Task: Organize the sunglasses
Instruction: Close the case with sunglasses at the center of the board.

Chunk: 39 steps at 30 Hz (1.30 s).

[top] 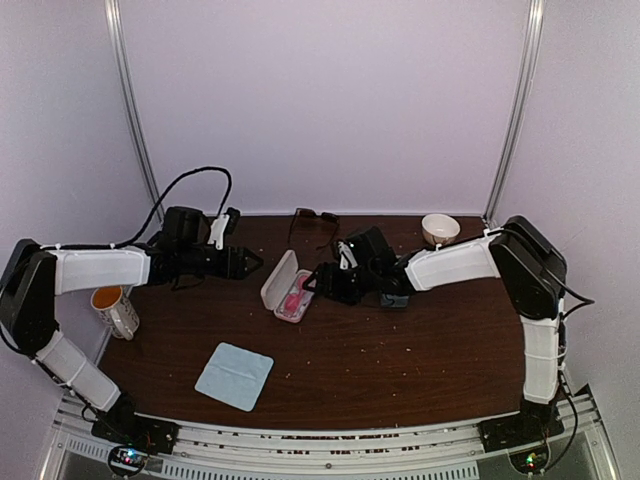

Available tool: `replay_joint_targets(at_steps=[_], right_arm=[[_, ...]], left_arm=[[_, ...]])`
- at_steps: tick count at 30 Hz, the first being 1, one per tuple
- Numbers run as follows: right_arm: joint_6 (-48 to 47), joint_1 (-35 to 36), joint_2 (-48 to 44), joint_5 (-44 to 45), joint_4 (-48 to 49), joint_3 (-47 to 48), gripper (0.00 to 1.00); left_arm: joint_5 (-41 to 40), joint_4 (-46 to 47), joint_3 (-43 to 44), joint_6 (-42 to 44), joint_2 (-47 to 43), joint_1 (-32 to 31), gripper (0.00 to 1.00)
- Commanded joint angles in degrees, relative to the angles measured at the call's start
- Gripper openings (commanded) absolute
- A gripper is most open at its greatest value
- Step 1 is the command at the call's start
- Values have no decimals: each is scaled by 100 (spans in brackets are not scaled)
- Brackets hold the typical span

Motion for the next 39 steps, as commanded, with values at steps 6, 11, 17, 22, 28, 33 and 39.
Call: replay_joint_targets(at_steps=[6, 11, 17, 22, 28, 33, 39], right_arm=[[-50, -67, 164, -208, 211, 71, 70], [-40, -68, 222, -211, 236, 92, 70], [-2, -69, 310, -249, 212, 174, 69], [73, -70, 366, -171, 173, 213, 67], [169, -70, 445, 0, 51, 245, 66], [182, -70, 554, 85, -121, 313, 65], [185, -68, 684, 35, -124, 428, 61]], left_arm=[[606, 472, 496, -184, 599, 45, 65], [735, 506, 577, -204, 832, 50, 62], [890, 531, 688, -212, 1064, 46, 58], [878, 507, 764, -217, 1238, 48, 55], [819, 631, 773, -352, 1432, 46, 51], [918, 905, 709, -516, 1639, 46, 47], [1129, 1153, 719, -643, 1918, 40, 41]])
